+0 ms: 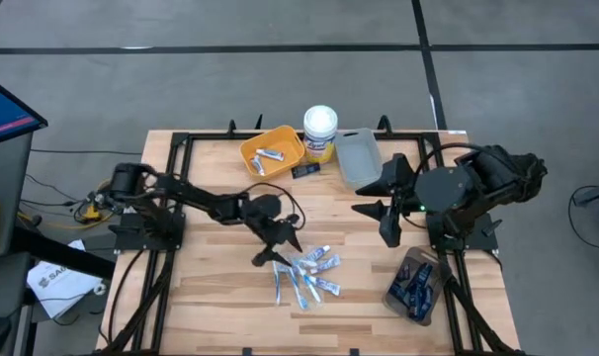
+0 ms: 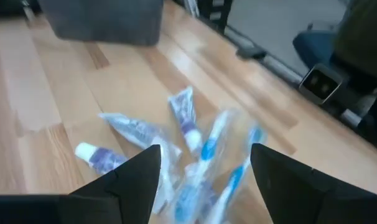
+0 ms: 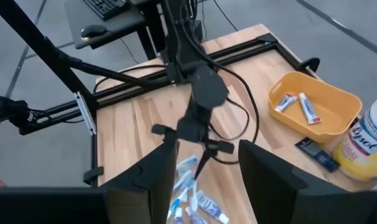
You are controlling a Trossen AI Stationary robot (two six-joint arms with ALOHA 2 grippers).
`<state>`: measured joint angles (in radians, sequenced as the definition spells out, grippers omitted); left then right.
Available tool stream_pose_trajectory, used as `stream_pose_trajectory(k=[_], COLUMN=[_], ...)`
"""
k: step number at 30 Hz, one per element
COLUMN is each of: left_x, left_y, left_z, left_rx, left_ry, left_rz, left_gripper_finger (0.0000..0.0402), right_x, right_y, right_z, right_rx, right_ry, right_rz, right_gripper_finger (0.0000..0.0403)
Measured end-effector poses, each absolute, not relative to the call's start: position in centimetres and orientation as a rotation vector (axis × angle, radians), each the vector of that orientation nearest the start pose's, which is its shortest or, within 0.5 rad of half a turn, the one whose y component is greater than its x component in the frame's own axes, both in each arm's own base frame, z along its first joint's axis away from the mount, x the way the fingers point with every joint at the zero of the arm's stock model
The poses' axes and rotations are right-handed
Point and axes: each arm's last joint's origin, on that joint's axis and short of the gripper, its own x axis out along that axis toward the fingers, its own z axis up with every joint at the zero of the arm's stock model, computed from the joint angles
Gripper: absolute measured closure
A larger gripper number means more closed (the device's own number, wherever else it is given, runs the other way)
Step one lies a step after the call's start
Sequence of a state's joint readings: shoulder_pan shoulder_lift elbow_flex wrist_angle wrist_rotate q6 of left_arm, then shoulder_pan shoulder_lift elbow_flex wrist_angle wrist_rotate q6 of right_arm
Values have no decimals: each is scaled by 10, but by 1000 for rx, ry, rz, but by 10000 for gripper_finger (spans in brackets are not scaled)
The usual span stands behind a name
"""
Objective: Pick & Place Travel size toiletries
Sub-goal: Put the blue toothbrush into the gray bin
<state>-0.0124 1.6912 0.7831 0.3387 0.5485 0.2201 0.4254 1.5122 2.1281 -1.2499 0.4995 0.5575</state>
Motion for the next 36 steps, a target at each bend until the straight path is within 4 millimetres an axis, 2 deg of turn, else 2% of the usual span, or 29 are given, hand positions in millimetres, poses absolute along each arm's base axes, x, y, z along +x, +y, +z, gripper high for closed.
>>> stream_pose_trajectory(k=[5,10,19,23,32,36], left_x=[339,339,339,339,339,339], left_y=[-19,-19,-21,-20,-20,-20], left_z=[142,128,116,118,118,120], left_rx=[80,71,83,97,101,93], left_ry=[536,588,634,636,638,637], left_rz=[-595,-595,-572,-541,-531,-525], left_gripper_finger=[162,163,172,211,330,359], right_x=[229,228,226,226,226,226], right_y=[89,91,96,96,96,96], right_z=[503,502,503,503,502,502], right_rx=[283,303,304,304,304,304], right_ry=[523,522,523,524,525,526], right_rz=[-230,-226,-205,-205,-203,-203], right_gripper_finger=[243,243,246,250,259,261])
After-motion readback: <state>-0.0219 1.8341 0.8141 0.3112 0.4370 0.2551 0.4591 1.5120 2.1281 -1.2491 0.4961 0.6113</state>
